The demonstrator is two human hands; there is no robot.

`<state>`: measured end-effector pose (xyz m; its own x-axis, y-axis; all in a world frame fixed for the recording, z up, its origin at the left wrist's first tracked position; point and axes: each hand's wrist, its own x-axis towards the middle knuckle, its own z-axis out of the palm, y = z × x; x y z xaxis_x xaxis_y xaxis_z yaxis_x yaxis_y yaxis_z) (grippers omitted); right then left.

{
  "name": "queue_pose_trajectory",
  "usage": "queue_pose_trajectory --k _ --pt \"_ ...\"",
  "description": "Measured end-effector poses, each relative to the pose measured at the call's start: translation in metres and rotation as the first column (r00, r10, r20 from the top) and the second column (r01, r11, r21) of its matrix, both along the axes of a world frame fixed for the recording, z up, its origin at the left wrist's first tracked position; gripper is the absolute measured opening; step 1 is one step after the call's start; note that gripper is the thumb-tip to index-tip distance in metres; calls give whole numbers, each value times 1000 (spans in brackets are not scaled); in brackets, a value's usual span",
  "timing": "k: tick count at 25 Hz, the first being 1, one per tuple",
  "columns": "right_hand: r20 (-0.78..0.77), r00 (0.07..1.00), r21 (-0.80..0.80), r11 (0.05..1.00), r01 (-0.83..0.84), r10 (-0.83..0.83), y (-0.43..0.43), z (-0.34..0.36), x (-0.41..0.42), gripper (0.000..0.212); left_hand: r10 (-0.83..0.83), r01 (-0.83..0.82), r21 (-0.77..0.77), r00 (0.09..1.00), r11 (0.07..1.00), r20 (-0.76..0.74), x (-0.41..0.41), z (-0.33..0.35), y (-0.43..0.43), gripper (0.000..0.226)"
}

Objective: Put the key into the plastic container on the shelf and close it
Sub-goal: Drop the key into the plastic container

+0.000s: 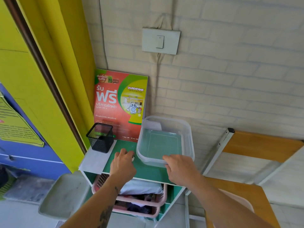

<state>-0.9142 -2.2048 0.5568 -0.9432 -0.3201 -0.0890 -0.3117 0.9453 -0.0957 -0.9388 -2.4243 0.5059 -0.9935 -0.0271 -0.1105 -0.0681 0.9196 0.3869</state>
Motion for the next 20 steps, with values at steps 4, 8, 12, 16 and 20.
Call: queue_pose_trajectory --k 4,8,12,16,20 --pt "-18 1000 -16 1000 4 -5 -1 1 -1 9 19 -21 68 999 997 28 -2 -1 0 35" --pt "-30 1000 -34 999 -1 0 -1 0 -1 10 56 -60 178 998 982 28 -4 2 -3 38" --pt "-39 999 -41 999 5 -6 0 -3 -2 12 239 -221 439 971 871 14 -10 30 -9 31" --pt "-33 999 -26 1000 -10 10 0 -4 -4 12 334 -203 605 936 770 -110 -25 77 10 23" --pt "-24 1000 15 1000 -10 11 0 -3 -4 7 108 -40 525 989 850 -100 -52 89 50 26"
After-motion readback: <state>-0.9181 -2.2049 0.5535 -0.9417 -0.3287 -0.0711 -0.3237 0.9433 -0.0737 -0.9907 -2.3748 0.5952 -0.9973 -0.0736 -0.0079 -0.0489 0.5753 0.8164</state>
